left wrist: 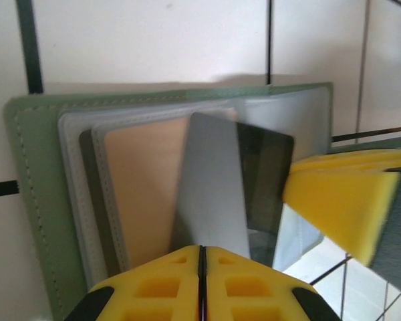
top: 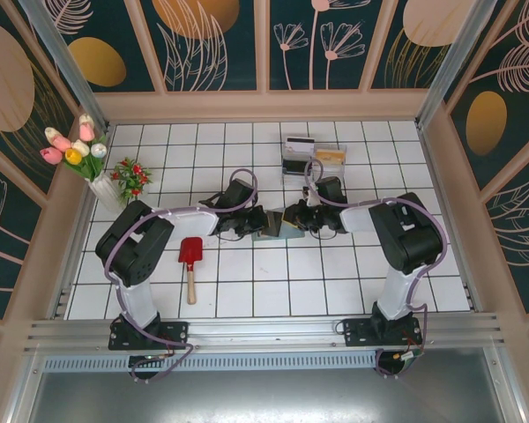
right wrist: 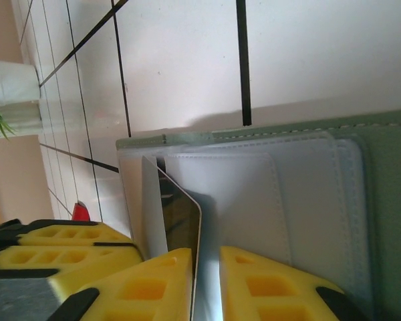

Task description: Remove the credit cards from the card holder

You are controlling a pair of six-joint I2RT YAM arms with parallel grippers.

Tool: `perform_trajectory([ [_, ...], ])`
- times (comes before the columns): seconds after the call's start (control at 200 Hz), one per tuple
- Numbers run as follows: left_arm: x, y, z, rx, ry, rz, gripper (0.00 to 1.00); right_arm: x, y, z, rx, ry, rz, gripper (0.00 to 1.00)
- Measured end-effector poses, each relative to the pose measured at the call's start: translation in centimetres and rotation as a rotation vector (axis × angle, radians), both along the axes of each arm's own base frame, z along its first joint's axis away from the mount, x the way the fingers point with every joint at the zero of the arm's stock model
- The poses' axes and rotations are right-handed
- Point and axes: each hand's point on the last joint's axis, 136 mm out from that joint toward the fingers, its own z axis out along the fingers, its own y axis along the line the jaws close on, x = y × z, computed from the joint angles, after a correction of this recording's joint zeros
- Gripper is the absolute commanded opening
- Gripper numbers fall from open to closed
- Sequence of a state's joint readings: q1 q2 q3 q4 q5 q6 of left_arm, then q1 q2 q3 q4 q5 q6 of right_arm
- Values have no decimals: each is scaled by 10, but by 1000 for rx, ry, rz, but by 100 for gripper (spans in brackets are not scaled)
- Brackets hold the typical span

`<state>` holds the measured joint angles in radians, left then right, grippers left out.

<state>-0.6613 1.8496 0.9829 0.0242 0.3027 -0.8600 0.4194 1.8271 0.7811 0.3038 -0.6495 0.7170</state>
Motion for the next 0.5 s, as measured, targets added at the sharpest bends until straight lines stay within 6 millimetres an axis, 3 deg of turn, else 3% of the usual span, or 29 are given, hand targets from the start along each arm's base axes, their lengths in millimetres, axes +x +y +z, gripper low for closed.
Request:
perform_trajectory([
  [0.495,1,2,-2,11,0,5,10,-2,10,3,10,-13,26,21],
])
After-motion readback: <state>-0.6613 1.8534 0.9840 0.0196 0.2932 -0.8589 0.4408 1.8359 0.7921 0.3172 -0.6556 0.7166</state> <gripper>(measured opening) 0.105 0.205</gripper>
